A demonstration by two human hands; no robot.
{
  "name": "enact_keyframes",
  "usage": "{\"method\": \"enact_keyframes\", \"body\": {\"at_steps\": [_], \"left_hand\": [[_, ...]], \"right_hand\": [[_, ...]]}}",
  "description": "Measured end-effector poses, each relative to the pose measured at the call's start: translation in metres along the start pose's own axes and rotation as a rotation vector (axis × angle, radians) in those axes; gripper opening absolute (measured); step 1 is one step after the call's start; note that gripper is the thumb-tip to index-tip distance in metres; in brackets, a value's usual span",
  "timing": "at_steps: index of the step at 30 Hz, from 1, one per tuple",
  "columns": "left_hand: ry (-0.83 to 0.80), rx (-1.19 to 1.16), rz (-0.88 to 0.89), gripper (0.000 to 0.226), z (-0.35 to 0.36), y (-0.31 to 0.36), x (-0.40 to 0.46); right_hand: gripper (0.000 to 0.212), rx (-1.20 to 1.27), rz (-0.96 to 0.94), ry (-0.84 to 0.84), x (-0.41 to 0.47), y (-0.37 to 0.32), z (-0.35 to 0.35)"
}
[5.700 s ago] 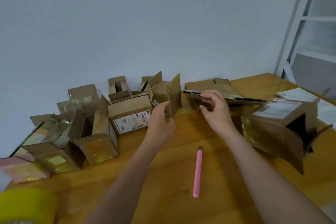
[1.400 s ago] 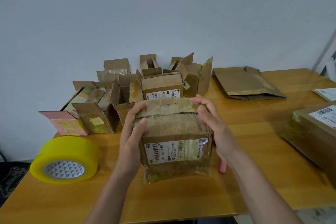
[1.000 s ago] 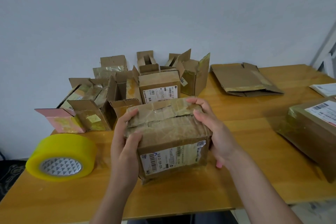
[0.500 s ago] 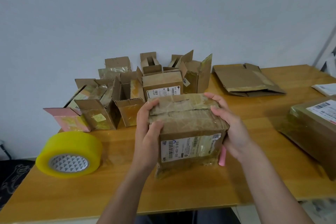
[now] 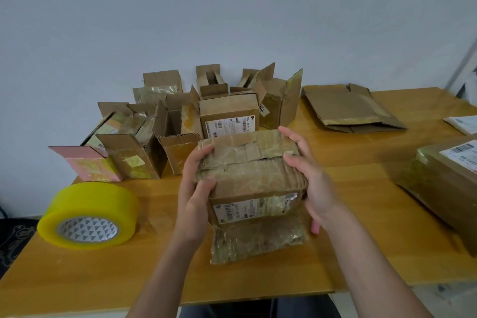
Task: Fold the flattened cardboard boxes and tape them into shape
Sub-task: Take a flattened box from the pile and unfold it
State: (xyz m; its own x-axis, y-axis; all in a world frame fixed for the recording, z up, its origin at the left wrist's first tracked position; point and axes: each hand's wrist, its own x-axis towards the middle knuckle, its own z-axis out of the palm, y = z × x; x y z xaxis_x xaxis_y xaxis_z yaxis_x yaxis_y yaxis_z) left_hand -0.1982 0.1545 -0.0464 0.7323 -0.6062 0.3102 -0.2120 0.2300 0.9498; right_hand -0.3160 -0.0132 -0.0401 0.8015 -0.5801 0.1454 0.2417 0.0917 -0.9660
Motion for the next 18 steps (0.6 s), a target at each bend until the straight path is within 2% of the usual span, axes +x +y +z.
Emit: {"method": "enact_keyframes", "body": {"at_steps": [13,16,18], "left_hand": [[0.008,0.093,0.053,0.055,0.004,0.014,-0.022],[0.034,0.066,-0.031,0.044,0.007,0.010,-0.034],[0.054,0.035,-0.079,0.043,0.007,0.002,-0.043]], "right_hand": [[0.034,0.009,0.042,0.012,-0.024,-0.009,-0.011],[0.030,-0.051,0.113,0.019,-0.031,0.001,-0.015],[0.039,-0.135,0.142,0.006,-0.038,0.011,-0.013]]}}
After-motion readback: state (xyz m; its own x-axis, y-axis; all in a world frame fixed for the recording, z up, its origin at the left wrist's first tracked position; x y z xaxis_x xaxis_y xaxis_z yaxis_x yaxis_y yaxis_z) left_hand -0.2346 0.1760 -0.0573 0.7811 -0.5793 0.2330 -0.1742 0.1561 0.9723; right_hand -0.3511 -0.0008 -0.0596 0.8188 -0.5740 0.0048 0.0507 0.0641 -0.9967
